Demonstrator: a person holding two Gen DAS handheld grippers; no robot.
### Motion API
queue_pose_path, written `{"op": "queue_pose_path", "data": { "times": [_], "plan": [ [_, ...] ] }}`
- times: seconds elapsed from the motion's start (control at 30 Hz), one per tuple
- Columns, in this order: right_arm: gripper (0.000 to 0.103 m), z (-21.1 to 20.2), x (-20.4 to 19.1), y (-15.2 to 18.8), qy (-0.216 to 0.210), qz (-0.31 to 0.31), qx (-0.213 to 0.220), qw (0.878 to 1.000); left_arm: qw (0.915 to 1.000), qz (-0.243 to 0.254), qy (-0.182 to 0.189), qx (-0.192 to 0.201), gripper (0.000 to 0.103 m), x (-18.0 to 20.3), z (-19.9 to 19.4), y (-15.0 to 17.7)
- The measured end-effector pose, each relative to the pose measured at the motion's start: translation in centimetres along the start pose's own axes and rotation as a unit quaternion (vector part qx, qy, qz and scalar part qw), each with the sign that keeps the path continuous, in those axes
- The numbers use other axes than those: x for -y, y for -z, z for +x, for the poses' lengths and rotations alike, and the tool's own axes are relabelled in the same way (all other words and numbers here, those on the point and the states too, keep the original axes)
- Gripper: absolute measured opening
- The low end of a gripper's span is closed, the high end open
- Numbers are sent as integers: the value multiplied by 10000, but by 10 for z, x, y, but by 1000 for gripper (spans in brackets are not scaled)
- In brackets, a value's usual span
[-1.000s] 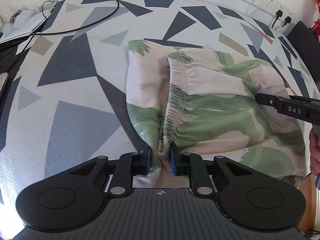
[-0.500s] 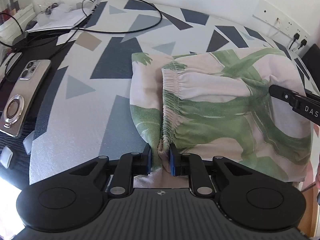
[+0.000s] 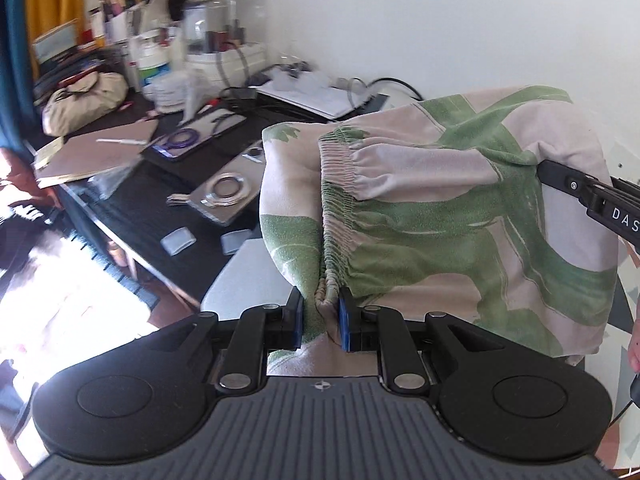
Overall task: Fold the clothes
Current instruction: 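Pinch the folded pants with both grippers and lift them off the bed, then carry the folded pants with both grippers toward the chair of stacked clothes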
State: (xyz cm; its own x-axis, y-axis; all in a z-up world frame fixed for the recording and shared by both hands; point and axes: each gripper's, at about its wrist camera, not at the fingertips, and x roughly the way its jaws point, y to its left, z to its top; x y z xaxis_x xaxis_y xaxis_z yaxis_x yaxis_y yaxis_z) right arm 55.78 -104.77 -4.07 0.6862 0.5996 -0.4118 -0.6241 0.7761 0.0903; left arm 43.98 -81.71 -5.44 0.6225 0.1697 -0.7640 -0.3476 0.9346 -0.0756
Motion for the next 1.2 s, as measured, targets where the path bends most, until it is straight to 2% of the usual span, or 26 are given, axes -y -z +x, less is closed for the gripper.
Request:
{"op": "queue_pose_path", "data": {
  "times": [0.1, 0.3, 0.5, 0.73, 0.9, 1.07, 1.2],
  "plan": [
    [18, 8, -38, -12, -464, -264, -7, 9986, 9984, -432, -348, 58, 17, -32, -20, 9],
    [18, 28, -131, -33, -1268, -824, -45, 9885, 9879, -1259, -884, 184, 17, -117, -54, 32],
    [18, 55, -248, -38, -1956, -1154, -122, 9738, 9716, -1795, -1516, 285, 17, -212, -89, 58],
    [18, 83, -380, -37, -2844, -1383, -343, 9481, 9435, -2452, -2206, 319, 17, -306, -135, 91],
    [18, 97, -458, -26, -3411, -1681, -536, 9233, 9166, -3009, -2620, 271, 17, -350, -152, 113],
    [18, 117, -515, -23, -3894, -1935, -694, 8978, 8910, -3476, -2915, 185, 17, -384, -157, 126],
    [18, 148, -546, -30, -4279, -1826, -916, 8804, 8742, -3675, -3169, 184, 17, -409, -159, 122]
  ]
}}
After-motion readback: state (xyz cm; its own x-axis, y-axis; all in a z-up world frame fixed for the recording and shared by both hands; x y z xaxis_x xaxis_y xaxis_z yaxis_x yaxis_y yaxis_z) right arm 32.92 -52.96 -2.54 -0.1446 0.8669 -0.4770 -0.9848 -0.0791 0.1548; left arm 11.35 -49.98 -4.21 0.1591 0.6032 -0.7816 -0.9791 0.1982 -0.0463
